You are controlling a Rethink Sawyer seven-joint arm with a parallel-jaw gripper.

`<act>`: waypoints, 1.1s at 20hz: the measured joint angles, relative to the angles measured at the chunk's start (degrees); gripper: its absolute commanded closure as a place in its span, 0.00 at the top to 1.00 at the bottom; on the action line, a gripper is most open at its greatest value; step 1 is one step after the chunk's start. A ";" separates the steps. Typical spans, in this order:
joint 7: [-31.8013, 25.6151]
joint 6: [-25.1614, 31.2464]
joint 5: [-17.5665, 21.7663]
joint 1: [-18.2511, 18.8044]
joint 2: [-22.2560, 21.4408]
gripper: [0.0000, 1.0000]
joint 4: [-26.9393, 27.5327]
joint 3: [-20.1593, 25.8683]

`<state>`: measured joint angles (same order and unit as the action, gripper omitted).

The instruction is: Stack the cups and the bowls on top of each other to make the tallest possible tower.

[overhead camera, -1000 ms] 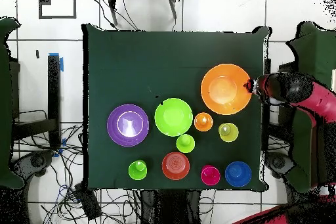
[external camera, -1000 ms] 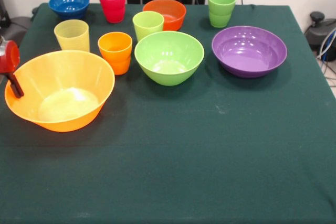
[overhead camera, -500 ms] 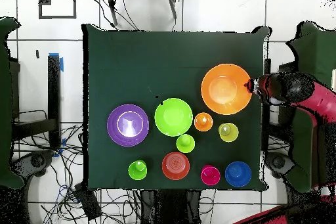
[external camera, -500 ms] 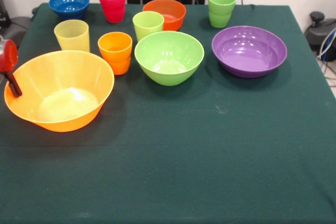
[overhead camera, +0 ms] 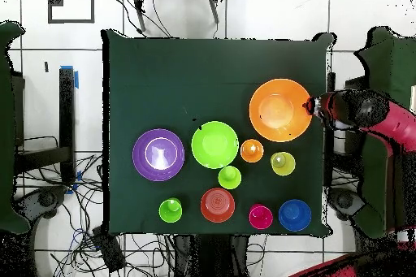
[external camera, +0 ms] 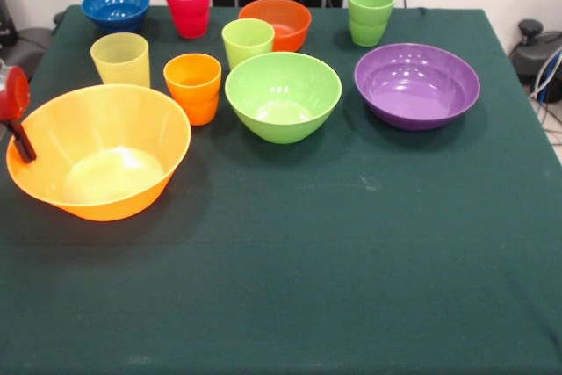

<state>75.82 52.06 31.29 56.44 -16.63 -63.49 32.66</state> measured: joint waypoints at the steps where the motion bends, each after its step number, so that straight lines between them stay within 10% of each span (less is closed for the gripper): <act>1: 0.00 0.00 0.00 0.00 -0.01 1.00 0.00 0.00; 18: 0.00 -0.01 0.04 0.01 -2.74 1.00 -0.32 0.00; 19: 0.00 0.00 0.05 0.01 -2.91 0.00 -0.32 0.00; 22: 0.00 0.00 0.05 0.01 -2.95 0.00 -0.32 0.00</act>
<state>75.82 52.06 31.34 56.45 -19.58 -63.81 32.66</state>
